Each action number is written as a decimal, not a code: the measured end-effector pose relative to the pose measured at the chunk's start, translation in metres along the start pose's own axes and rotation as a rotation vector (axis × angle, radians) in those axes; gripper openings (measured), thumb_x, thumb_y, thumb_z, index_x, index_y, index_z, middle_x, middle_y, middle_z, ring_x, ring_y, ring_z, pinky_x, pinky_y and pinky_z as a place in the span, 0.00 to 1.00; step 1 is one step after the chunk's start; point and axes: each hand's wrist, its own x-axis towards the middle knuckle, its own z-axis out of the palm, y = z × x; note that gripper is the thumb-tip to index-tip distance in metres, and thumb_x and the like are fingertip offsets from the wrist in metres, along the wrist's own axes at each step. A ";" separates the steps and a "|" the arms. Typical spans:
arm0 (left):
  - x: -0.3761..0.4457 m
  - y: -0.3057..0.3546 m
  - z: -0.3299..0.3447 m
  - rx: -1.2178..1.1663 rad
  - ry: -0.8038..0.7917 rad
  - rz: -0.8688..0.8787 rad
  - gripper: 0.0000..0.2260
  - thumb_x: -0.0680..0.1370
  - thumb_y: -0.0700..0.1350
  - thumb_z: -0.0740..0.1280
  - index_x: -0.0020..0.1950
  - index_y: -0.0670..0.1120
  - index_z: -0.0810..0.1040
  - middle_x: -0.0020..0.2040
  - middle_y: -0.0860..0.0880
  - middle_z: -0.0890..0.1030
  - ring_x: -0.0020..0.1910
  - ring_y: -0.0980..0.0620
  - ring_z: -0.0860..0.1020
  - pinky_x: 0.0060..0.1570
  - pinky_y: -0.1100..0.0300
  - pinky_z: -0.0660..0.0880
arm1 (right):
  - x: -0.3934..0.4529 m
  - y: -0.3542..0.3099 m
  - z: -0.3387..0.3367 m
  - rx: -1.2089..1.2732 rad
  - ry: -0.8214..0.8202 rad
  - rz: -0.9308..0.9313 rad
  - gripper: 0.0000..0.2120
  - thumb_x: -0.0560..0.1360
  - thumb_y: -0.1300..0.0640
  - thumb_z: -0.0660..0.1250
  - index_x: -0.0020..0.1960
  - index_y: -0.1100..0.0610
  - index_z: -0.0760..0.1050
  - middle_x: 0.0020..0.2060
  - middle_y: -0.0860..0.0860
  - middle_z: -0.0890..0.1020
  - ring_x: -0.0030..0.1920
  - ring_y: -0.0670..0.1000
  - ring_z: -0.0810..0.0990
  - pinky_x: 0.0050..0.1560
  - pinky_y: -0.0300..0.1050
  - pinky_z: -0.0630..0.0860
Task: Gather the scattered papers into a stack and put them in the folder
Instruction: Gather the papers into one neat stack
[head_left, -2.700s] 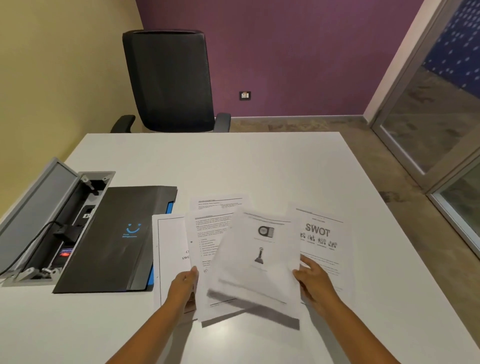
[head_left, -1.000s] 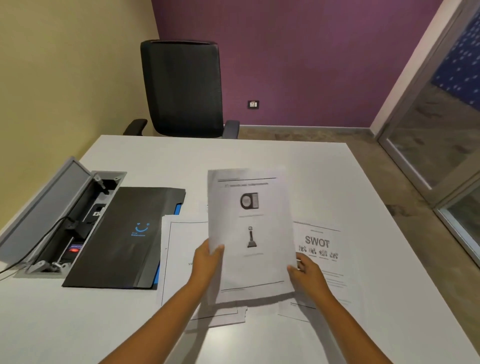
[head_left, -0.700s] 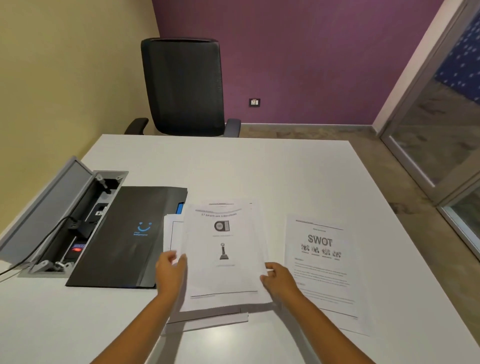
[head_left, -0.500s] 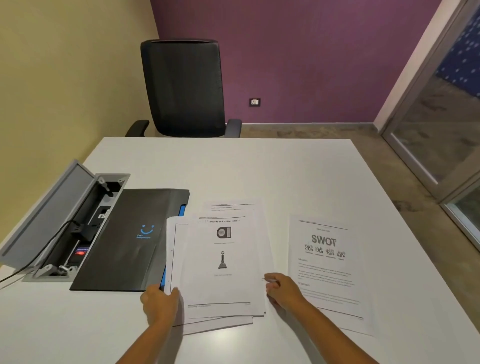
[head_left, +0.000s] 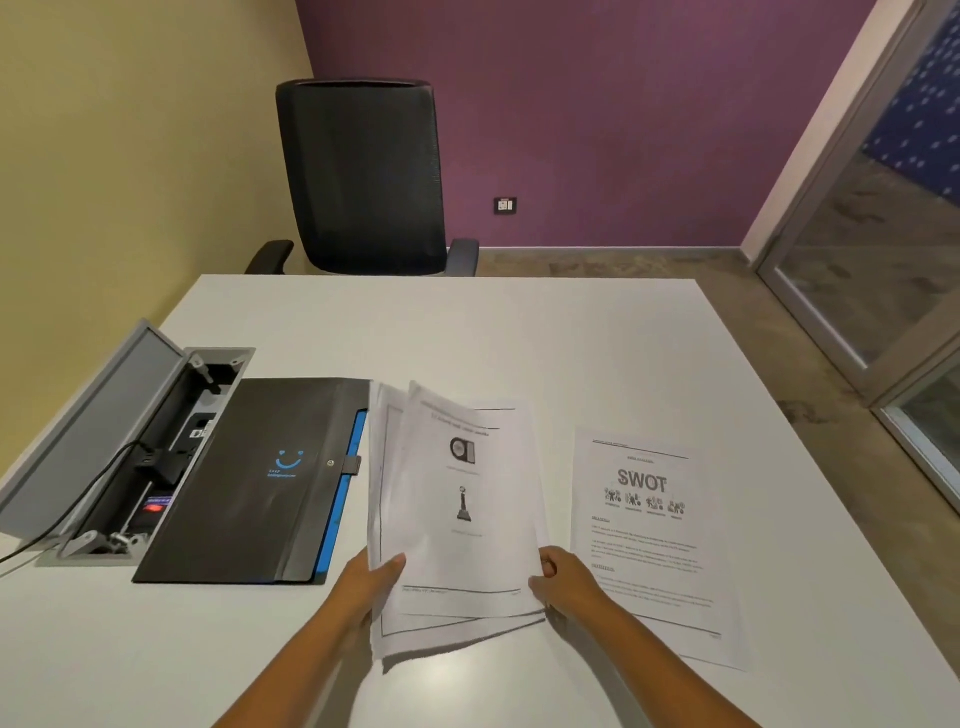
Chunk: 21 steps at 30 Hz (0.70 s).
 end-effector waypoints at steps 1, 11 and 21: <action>-0.002 0.003 0.000 -0.011 -0.046 0.025 0.19 0.78 0.46 0.63 0.67 0.42 0.67 0.58 0.39 0.78 0.54 0.40 0.77 0.57 0.44 0.74 | -0.002 -0.001 -0.003 0.032 0.005 0.023 0.04 0.74 0.61 0.63 0.44 0.53 0.70 0.34 0.45 0.70 0.36 0.45 0.70 0.38 0.33 0.67; -0.025 0.058 -0.004 -0.009 -0.303 0.347 0.09 0.78 0.44 0.62 0.56 0.52 0.77 0.52 0.53 0.83 0.53 0.54 0.81 0.55 0.58 0.76 | -0.021 -0.010 -0.032 0.638 0.013 -0.042 0.08 0.73 0.68 0.66 0.50 0.58 0.75 0.35 0.47 0.84 0.28 0.43 0.81 0.25 0.32 0.75; -0.024 0.072 0.005 -0.049 -0.202 0.510 0.17 0.76 0.43 0.65 0.65 0.45 0.72 0.57 0.48 0.80 0.58 0.49 0.77 0.60 0.55 0.71 | -0.036 -0.043 -0.073 0.560 0.277 -0.362 0.09 0.70 0.54 0.73 0.48 0.47 0.76 0.45 0.42 0.82 0.53 0.46 0.81 0.47 0.34 0.78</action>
